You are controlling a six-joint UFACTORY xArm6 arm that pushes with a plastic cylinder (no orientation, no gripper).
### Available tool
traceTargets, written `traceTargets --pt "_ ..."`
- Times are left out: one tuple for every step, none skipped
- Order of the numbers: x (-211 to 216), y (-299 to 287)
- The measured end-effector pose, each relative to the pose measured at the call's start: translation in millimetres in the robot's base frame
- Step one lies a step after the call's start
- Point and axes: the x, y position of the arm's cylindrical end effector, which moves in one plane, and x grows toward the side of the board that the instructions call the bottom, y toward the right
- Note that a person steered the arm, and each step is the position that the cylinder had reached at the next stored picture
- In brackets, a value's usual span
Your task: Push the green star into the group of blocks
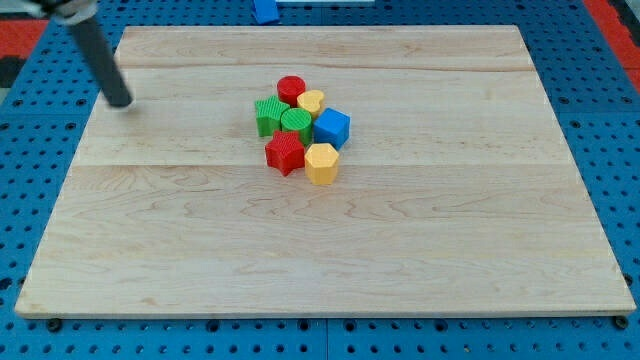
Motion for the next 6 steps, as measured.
traceTargets --pt "-30 102" --pt "-43 151" --pt "-29 167" --pt "-20 217" --pt "1 217" --pt "10 225"
